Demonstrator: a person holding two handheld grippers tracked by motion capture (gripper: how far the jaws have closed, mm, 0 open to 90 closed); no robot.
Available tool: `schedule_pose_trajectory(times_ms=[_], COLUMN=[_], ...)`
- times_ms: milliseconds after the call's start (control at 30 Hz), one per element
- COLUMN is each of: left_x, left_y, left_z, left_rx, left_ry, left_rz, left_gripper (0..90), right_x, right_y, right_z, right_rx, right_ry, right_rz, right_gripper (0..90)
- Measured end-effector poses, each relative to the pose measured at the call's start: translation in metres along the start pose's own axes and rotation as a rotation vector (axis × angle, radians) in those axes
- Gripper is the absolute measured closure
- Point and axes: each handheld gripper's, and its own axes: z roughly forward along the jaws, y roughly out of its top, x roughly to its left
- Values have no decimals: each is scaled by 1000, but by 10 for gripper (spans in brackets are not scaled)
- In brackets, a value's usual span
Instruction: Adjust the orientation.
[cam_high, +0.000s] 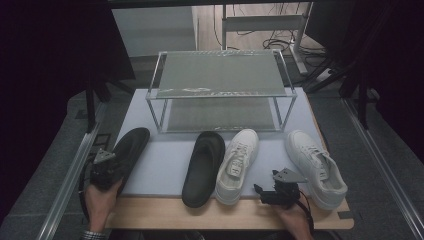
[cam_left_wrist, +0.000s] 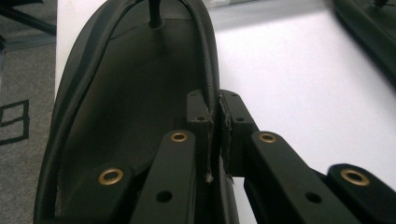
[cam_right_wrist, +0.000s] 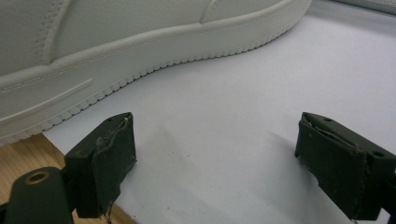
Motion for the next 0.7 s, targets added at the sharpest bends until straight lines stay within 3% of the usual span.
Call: schedule_pose_trajectory(times_ms=[367,700], left_x=[-20,-41], left_y=[-7,-2], left_z=[-19,-16], left_rx=[-13,-24], left_ry=[-57,-101], left_rz=[59,101], left_gripper=[836,836], right_x=[0,0], right_y=[0,0], right_z=[0,0], right_rx=[0,0], right_ry=[0,0], right_rz=[0,0], right_gripper=[124,124])
